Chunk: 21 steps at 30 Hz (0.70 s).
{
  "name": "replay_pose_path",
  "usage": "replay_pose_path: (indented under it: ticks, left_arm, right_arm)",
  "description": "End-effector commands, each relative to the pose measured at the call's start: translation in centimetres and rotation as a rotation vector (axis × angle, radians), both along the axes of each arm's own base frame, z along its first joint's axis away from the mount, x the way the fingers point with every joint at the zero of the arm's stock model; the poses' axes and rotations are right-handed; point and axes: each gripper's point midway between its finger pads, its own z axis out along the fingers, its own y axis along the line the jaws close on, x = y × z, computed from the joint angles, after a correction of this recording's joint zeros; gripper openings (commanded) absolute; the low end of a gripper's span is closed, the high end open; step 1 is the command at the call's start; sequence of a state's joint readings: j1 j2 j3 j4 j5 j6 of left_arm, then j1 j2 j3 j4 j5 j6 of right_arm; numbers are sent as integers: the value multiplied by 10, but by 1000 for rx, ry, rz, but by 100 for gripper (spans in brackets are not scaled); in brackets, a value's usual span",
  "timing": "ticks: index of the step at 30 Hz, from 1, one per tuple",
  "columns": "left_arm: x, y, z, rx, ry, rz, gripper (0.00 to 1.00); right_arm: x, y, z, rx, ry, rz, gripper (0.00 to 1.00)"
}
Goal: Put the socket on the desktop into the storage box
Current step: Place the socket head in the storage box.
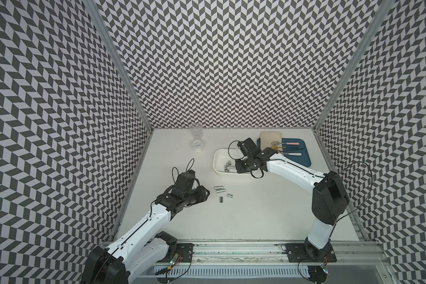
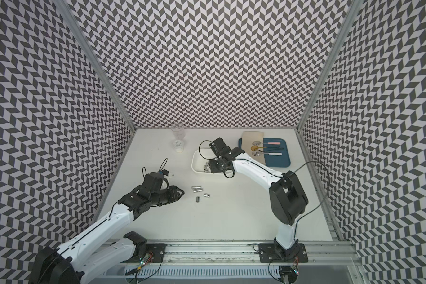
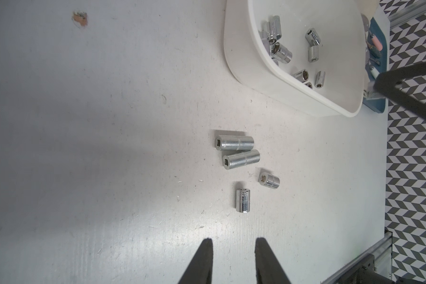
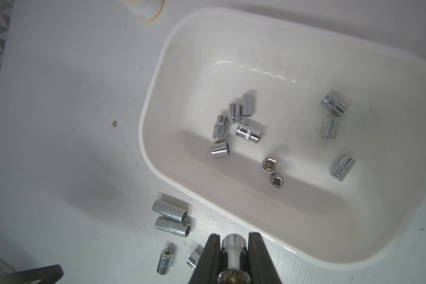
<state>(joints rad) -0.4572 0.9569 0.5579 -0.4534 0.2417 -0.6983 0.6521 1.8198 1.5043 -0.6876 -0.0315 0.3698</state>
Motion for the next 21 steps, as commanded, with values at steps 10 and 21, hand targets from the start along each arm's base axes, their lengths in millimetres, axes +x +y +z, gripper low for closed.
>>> replay_pose_path:
  ticks: [10,21]
  left_arm:
    - [7,-3,14,-19,-35,-4,32]
    - [8,-5,14,-24,-36,-8,33]
  right_arm:
    - [48,-10,-8,21,10,-65,14]
    - [58,-3,-42,29,60,-67,14]
